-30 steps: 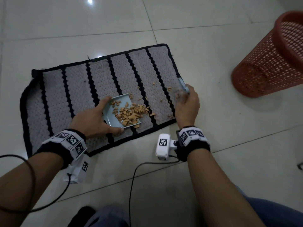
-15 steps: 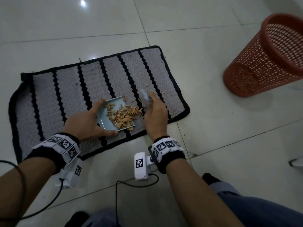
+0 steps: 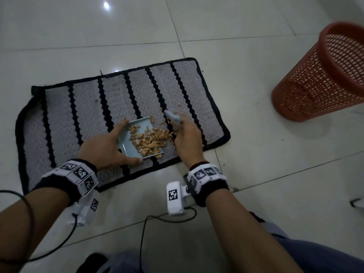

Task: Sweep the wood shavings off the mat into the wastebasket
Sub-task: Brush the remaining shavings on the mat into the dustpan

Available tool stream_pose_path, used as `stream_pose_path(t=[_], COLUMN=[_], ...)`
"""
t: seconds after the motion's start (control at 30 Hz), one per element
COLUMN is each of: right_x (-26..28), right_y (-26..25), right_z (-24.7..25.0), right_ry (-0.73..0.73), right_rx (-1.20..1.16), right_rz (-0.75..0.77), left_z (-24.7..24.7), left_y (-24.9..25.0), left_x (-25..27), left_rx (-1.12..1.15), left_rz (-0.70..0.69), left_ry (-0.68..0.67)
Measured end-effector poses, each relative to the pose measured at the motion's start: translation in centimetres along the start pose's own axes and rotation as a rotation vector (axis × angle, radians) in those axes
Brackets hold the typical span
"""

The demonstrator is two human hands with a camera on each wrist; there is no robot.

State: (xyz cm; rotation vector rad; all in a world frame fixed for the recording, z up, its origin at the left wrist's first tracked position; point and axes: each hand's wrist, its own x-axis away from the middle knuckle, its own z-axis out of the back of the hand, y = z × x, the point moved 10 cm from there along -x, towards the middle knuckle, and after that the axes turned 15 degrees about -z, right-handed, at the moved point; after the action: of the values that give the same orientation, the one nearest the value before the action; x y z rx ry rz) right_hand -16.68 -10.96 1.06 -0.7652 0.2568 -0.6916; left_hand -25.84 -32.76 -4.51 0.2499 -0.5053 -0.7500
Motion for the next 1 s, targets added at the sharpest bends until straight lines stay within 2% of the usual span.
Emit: stream_pose_path(t=[0.07,0.13,0.3,0.43,0.53,0.73,0.9,0.93,1.0], right_x=[-1.5,-4.0,-6.9,-5.9,-5.6,-7.2,-7.9,-7.5,-5.7], right_y=[1.2,1.5,2.8,4.0,4.4,2.5,1.5,1.6,2.0], right_z=[2.6,5.1,7.0,4.9,2.6,1.7,3.5,3.7,2.9], right_ry=[-0.036,-0.137,-0.583,-0.759,-0.777,-0.589,-0.479,-0.500,-0.640], right_rx=[-0.119,-0.106,0.144,0.415,0.486,0.238,0.129,0.112,0.135], right_rz=[-0.116,-0.122,-0.112,-0.095,-0.070,-0.068,-0.059,-0.067,-0.088], left_z=[-0.1,-0.2,0.0,-0.1,0.0,0.0,0.0,0.0,0.1], left_y=[0.0,0.1,0.1,0.2,0.3,0.5,0.4,0.4,0.4], left_x=[0.0,0.0,0.0,0.1,0.1,0.3,0.3,0.4,0.4], left_rx=[0.009,0.015,0.012,0.009,0.013,-0.004,-0.001,0.002,0.011], left_rz=[0.003,0.007,0.008,0.014,0.011,0.027,0.041,0.045,0.046], left_ry=[0.001,-0.005,-0.004,-0.019,-0.020,-0.029,-0.039,-0.040,-0.035])
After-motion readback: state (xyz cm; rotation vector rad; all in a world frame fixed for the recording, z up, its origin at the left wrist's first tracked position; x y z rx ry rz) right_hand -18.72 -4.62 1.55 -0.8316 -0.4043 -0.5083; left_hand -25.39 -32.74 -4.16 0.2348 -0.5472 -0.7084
